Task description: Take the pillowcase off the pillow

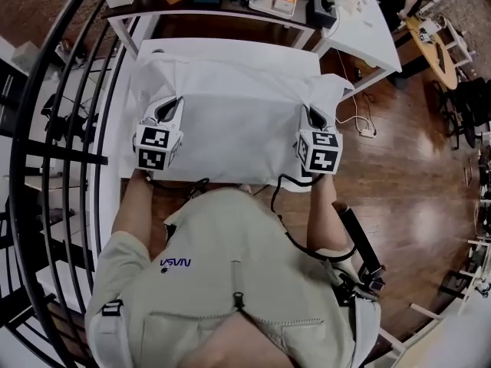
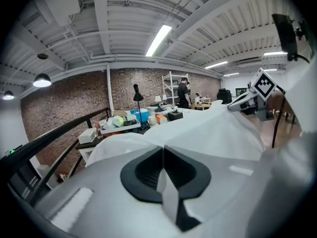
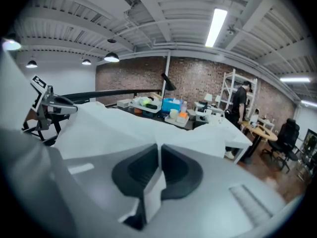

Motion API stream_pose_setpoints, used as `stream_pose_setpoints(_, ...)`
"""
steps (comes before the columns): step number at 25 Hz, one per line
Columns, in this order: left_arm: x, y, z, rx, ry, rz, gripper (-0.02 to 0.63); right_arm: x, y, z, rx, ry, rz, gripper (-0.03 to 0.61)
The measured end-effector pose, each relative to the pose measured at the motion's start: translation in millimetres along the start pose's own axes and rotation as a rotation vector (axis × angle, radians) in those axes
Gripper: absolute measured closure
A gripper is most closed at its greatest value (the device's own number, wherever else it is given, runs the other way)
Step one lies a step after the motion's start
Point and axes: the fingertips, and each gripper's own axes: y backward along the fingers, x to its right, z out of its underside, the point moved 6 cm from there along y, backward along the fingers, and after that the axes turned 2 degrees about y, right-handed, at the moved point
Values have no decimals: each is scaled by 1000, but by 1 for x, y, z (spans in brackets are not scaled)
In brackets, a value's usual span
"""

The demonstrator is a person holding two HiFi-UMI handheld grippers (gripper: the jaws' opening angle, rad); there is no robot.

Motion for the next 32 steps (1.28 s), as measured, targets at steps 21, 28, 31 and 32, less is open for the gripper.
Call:
stream_pose_setpoints(21, 4, 15, 121, -229, 193, 10, 293, -41, 14, 117, -181, 34, -111, 318)
stream_pose_setpoints(28, 52, -1, 113, -251, 135, 106, 557, -21, -6, 114, -171, 54, -18, 318)
stream_pose_setpoints(31, 70, -1, 116, -257, 157, 139, 572, -7, -17, 108, -156, 76, 18, 318)
stream_pose_setpoints(32, 74, 1, 117, -255, 162, 142, 572, -4, -20, 106, -153, 81, 21, 318)
